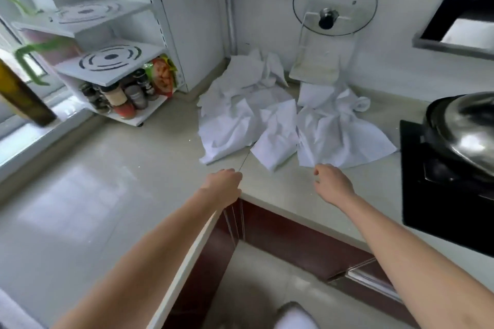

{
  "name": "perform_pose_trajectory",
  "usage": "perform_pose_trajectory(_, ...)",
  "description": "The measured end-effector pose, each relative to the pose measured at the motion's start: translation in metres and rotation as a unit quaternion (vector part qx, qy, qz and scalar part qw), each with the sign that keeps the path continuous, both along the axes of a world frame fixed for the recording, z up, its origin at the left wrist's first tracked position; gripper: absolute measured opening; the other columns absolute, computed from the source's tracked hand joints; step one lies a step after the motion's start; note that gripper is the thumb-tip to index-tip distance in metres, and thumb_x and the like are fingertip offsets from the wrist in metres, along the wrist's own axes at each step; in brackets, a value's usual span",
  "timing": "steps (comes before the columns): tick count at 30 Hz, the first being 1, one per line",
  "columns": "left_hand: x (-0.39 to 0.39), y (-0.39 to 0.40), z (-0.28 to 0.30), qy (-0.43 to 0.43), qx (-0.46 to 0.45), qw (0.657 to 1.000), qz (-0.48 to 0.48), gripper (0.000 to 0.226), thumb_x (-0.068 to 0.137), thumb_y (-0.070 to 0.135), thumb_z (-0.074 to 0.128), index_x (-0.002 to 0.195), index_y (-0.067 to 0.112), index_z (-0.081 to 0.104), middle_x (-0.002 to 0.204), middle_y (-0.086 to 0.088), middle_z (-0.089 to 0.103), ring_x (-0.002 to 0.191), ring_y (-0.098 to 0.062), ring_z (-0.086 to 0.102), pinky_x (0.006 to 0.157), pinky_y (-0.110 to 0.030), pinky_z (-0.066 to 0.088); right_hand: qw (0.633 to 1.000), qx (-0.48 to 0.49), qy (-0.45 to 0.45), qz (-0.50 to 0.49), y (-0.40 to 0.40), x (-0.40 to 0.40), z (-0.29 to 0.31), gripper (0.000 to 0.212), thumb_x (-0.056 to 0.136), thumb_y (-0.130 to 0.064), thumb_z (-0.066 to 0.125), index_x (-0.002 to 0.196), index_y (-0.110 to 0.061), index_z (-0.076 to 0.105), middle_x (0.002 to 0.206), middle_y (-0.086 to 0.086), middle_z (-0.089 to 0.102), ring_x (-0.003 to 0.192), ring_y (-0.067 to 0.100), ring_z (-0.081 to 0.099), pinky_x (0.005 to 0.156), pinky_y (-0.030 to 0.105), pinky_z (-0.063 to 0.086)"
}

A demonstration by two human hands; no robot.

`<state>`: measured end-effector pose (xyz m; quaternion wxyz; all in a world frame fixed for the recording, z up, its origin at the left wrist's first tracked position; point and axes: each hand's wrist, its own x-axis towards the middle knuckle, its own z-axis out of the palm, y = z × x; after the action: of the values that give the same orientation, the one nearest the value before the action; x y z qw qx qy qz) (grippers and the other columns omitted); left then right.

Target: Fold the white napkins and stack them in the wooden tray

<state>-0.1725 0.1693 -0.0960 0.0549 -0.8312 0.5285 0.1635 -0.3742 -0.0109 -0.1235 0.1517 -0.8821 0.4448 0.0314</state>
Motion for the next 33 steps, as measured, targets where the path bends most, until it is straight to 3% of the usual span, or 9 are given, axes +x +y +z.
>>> perform_pose_trajectory(7,0.015,-0.111,-0.004,0.020,0.000,0.999,-0.045,0.036,0.098,0.026,0.045,0.131,0.011,0.047,0.130,-0.007,0.050,0.120,-0.026,0.049,0.093,-0.039,0.046,0.996,-0.013,-0.024,-0.084,-0.092,0.023,-0.003,0.038,0.091,-0.025,0.057,0.122,-0.005,0.047,0.125,0.015,0.049,0.113,0.034,0.049,0.083,0.039,0.044)
perform_pose_trajectory(14,0.010,-0.190,-0.014,0.074,-0.056,0.996,0.010,0.045,0.096,0.027,0.049,0.139,0.016,0.043,0.141,-0.004,0.043,0.131,-0.021,0.037,0.104,-0.036,0.039,0.904,0.251,-0.157,-0.307,-0.175,0.066,-0.013,0.079,0.084,-0.048,0.065,0.140,-0.002,0.033,0.137,0.013,0.049,0.122,0.032,0.050,0.091,0.036,0.042)
perform_pose_trajectory(19,0.019,-0.215,-0.008,0.172,-0.116,0.974,0.092,0.050,0.096,0.032,0.053,0.141,0.017,0.040,0.145,-0.003,0.041,0.131,-0.020,0.040,0.105,-0.029,0.034,0.896,0.277,-0.198,-0.284,-0.207,0.087,-0.033,0.030,0.084,-0.009,0.061,0.111,0.003,0.064,0.101,0.015,0.066,0.094,0.032,0.064,0.078,0.035,0.054)
perform_pose_trajectory(21,0.024,-0.228,-0.003,0.260,-0.166,0.934,0.180,0.053,0.093,0.034,0.058,0.139,0.015,0.042,0.141,-0.004,0.047,0.125,-0.020,0.048,0.100,-0.026,0.038,0.822,0.369,-0.310,-0.303,-0.213,0.093,-0.024,0.020,0.086,0.002,0.057,0.104,0.000,0.066,0.084,0.010,0.064,0.076,0.026,0.063,0.067,0.036,0.055)
perform_pose_trajectory(22,0.026,-0.233,0.000,0.330,-0.194,0.892,0.239,0.055,0.091,0.037,0.061,0.139,0.014,0.043,0.138,-0.005,0.050,0.120,-0.019,0.051,0.097,-0.025,0.041,0.778,0.410,-0.369,-0.300,-0.215,0.096,-0.014,0.018,0.088,0.003,0.055,0.102,-0.003,0.065,0.083,0.009,0.063,0.073,0.023,0.061,0.064,0.032,0.053)
perform_pose_trajectory(25,0.027,-0.241,0.008,0.561,-0.228,0.709,0.361,0.069,0.088,0.050,0.059,0.144,0.015,0.037,0.142,-0.007,0.045,0.125,-0.022,0.048,0.104,-0.034,0.041,0.714,0.477,-0.468,-0.209,-0.219,0.107,0.029,0.015,0.092,0.000,0.053,0.097,-0.007,0.065,0.092,0.012,0.065,0.081,0.023,0.062,0.073,0.030,0.052)
perform_pose_trajectory(29,0.034,-0.240,0.024,0.640,-0.292,0.569,0.427,0.077,0.085,0.059,0.056,0.146,0.020,0.032,0.151,-0.008,0.034,0.139,-0.026,0.033,0.113,-0.043,0.031,0.739,0.524,-0.421,-0.049,-0.208,0.126,0.087,0.019,0.094,-0.002,0.049,0.106,-0.006,0.064,0.098,0.011,0.066,0.087,0.023,0.062,0.083,0.033,0.048)
perform_pose_trajectory(31,0.046,-0.228,0.036,0.634,-0.350,0.555,0.410,0.070,0.088,0.056,0.053,0.146,0.023,0.032,0.152,-0.002,0.031,0.142,-0.023,0.028,0.115,-0.041,0.026,0.771,0.527,-0.358,0.026,-0.193,0.140,0.114,0.021,0.092,0.000,0.048,0.105,-0.002,0.064,0.092,0.011,0.064,0.081,0.022,0.060,0.074,0.032,0.048)
perform_pose_trajectory(33,0.063,-0.205,0.047,0.598,-0.414,0.591,0.348,0.063,0.090,0.053,0.053,0.145,0.028,0.034,0.152,0.007,0.031,0.143,-0.017,0.025,0.113,-0.035,0.025,0.820,0.484,-0.290,0.098,-0.169,0.159,0.139,0.016,0.088,0.000,0.044,0.090,-0.003,0.060,0.075,0.008,0.052,0.067,0.017,0.049,0.059,0.026,0.038)
